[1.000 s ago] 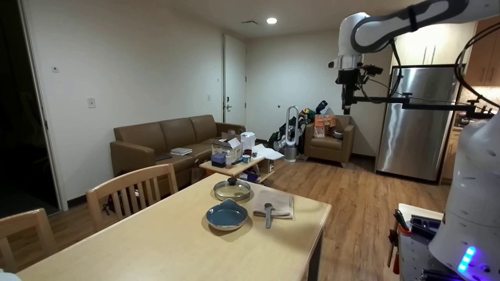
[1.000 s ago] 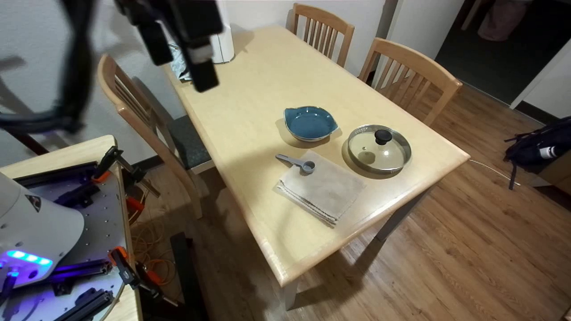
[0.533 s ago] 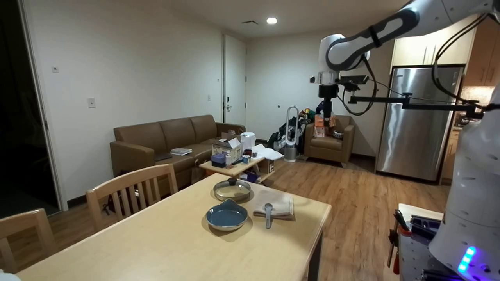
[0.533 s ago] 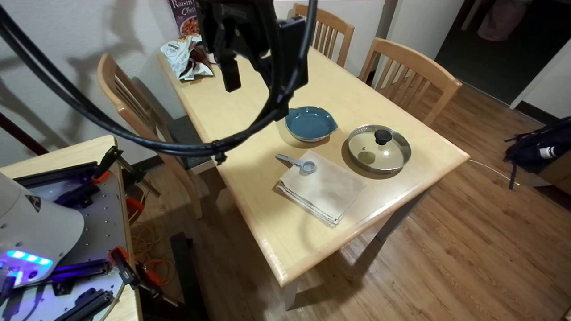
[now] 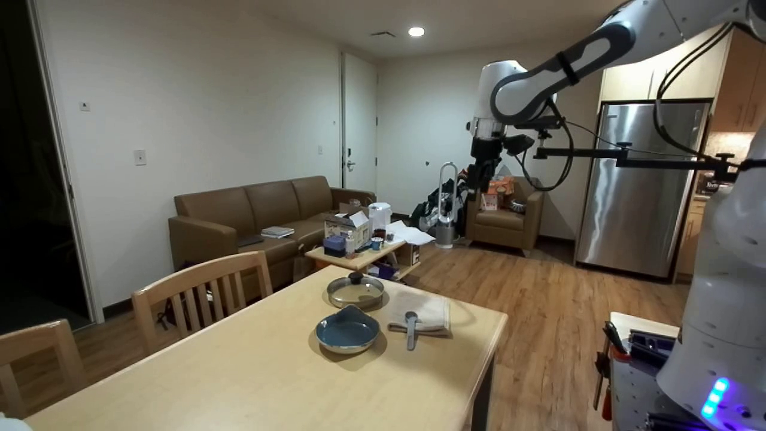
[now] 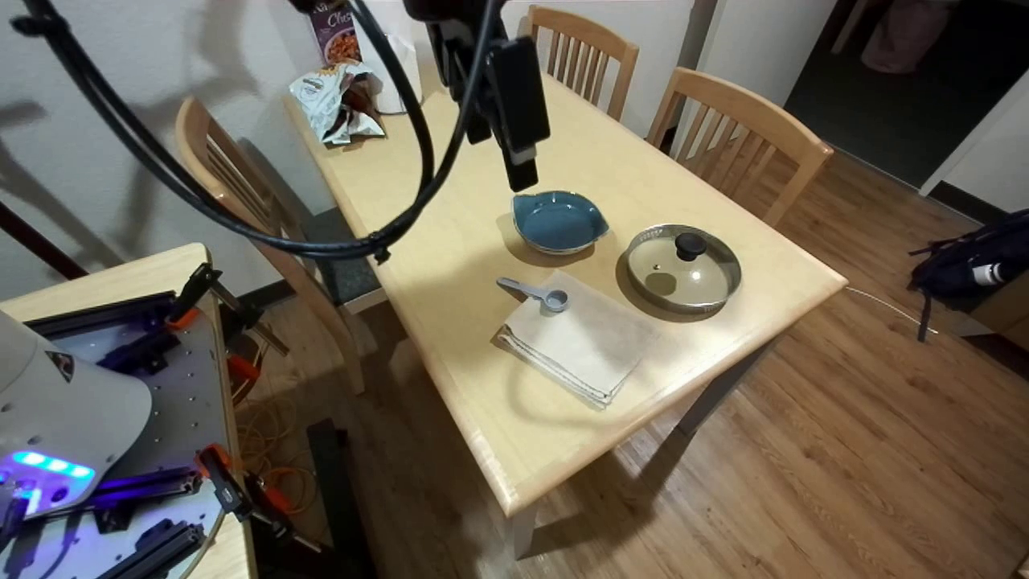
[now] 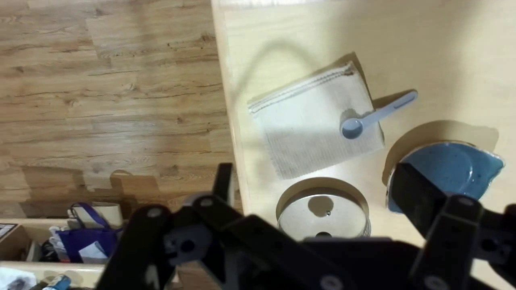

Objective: Put the grey spoon in the bowl

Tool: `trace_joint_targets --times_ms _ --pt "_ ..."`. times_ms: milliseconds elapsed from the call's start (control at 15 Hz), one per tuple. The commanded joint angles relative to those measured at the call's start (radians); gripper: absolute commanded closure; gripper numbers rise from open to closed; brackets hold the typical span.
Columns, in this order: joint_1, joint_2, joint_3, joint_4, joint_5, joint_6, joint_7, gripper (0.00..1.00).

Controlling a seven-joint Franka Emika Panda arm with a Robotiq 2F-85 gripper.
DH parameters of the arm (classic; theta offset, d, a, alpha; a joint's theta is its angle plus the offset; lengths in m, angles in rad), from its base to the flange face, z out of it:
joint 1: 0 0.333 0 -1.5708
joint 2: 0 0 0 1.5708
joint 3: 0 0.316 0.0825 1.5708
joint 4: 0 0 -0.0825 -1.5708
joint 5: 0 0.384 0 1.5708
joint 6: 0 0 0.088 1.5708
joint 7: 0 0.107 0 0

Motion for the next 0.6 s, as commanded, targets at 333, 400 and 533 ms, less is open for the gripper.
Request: trace_joint_targets --times_ms 333,400,533 --pt "0.001 0.134 0.104 -0.005 -0.008 0.071 0.226 0.0" --pt "-0.001 0.134 0.102 -0.002 -0.008 0.071 0.226 0.0" --pt "-0.002 0.146 0.119 -0.015 -0.092 0.148 0.388 0.0"
